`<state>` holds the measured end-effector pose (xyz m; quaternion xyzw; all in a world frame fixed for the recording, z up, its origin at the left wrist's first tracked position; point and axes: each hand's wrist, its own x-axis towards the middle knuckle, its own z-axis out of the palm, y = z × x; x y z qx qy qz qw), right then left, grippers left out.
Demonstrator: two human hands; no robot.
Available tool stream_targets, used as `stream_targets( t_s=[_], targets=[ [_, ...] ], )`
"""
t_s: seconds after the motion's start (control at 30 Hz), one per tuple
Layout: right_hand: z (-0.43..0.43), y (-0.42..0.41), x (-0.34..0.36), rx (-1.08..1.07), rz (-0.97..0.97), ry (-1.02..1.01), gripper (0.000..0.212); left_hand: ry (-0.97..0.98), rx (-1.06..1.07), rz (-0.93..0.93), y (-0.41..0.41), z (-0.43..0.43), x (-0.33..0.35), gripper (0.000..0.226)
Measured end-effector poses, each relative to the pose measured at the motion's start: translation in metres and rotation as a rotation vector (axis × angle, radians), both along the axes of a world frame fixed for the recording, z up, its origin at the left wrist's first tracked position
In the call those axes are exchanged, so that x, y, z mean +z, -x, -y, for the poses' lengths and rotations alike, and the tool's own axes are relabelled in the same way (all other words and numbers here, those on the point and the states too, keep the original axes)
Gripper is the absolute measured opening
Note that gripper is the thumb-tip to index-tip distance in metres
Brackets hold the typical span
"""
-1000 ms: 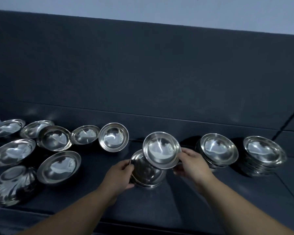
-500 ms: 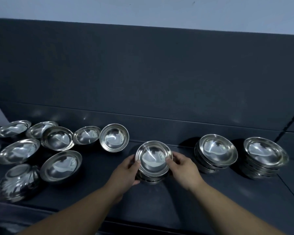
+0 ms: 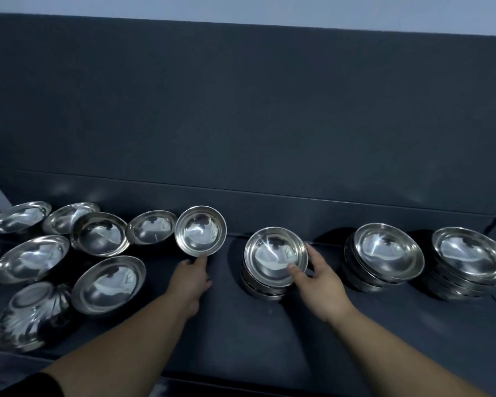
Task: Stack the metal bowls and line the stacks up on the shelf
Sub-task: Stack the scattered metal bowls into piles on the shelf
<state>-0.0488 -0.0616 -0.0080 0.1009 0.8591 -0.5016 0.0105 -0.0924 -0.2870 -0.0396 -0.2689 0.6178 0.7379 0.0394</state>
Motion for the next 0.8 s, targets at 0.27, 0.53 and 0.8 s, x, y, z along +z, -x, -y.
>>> stream_targets(
  t_s=[0.27, 0.53, 0.8],
  targets=[
    [0.004, -0.002, -0.002, -0.037, -0.009, -0.008, 0.06, -0.091, 0.093, 0.046, 0.04, 0.02, -0.01, 0.031],
    [0.001, -0.01, -0.003, -0.081, 0.0, 0.079, 0.058, -0.104, 0.084, 0.048, 0.041, 0.024, -0.004, 0.033],
    [-0.013, -0.017, 0.006, -0.106, -0.025, 0.085, 0.051, 0.031, -0.144, -0.182, 0.0, 0.004, 0.057, 0.006]
  ],
)
